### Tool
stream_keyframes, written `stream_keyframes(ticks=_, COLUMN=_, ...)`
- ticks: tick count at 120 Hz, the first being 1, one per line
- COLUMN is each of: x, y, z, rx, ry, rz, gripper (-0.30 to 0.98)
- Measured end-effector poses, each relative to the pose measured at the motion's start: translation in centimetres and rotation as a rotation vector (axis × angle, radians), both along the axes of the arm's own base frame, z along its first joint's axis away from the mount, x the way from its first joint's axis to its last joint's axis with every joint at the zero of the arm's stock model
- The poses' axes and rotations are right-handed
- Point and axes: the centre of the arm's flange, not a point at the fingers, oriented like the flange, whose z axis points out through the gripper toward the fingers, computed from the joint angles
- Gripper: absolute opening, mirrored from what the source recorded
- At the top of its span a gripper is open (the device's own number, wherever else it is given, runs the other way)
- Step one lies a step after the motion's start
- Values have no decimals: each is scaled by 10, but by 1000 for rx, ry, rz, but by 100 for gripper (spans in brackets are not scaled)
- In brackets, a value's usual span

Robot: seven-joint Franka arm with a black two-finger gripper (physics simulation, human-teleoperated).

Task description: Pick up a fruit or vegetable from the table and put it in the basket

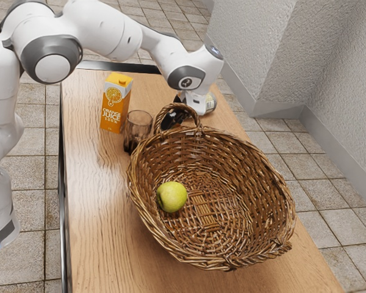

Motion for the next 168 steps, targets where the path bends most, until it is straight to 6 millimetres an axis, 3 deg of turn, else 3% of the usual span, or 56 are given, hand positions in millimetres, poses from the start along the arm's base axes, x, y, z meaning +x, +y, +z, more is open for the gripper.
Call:
stream_keyframes(ticks=24, x=0, y=0, z=0, rx=-3, ry=-1, rz=3, gripper=67)
stream_keyframes(ticks=53, x=0, y=0, z=0, rx=-4, ry=-6, rz=8, gripper=42)
stream_keyframes(ticks=82, x=1, y=-1, z=2, rx=-2, ry=-14, rz=9, gripper=43)
stream_keyframes(ticks=92, x=3, y=-2, z=12, rx=-5, ry=-31, rz=6, gripper=43)
stream_keyframes(ticks=104, x=4, y=1, z=57, rx=-24, ry=-103, rz=6, gripper=42)
stream_keyframes(ticks=121, x=-11, y=11, z=163, rx=-71, ry=-253, rz=4, gripper=43)
stream_keyframes(ticks=128, x=-19, y=18, z=198, rx=-76, ry=-291, rz=12, gripper=44)
stream_keyframes(ticks=148, x=-35, y=36, z=230, rx=-81, ry=-295, rz=46, gripper=44)
stream_keyframes(ticks=168, x=-42, y=22, z=271, rx=-87, ry=-324, rz=22, gripper=42)
